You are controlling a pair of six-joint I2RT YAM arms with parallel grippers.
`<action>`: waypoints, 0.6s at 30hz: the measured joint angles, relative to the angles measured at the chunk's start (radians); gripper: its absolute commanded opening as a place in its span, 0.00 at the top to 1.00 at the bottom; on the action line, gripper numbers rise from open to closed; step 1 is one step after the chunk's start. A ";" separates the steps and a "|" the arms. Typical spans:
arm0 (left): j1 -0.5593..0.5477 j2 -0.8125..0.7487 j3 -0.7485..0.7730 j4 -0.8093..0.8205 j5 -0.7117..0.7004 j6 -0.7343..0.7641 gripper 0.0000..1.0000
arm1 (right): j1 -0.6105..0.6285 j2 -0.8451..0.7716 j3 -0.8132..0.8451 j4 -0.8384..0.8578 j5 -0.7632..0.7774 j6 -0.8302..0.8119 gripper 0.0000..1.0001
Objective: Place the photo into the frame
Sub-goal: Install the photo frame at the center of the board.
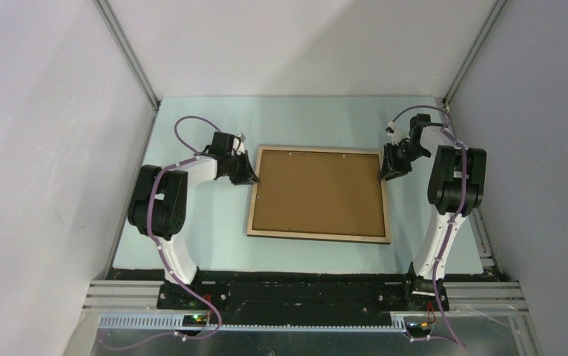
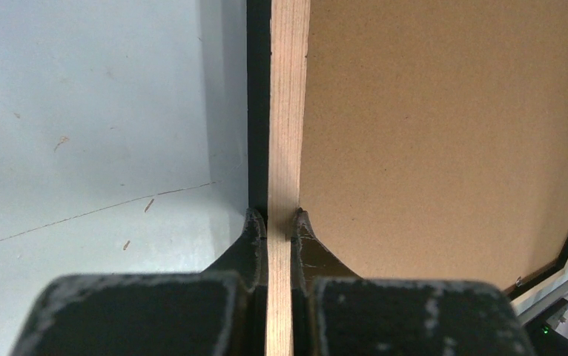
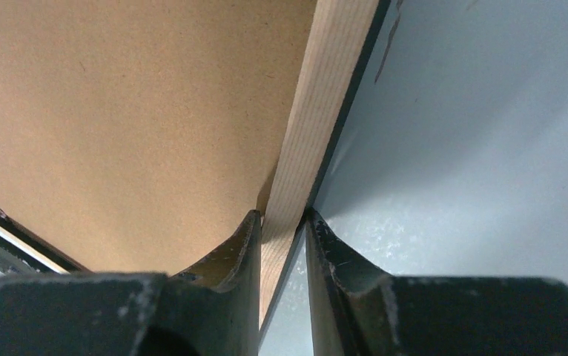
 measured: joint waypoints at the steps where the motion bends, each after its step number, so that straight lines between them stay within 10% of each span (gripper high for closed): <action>1: 0.000 0.000 0.000 -0.001 0.001 0.000 1.00 | 0.001 0.008 0.012 -0.001 -0.001 0.005 0.85; 9: 0.010 0.025 0.027 -0.022 0.042 -0.005 1.00 | 0.004 0.079 0.135 -0.009 0.001 0.021 0.82; 18: 0.010 0.062 0.085 -0.059 0.059 -0.001 0.97 | 0.003 0.097 0.172 0.002 0.010 0.026 0.48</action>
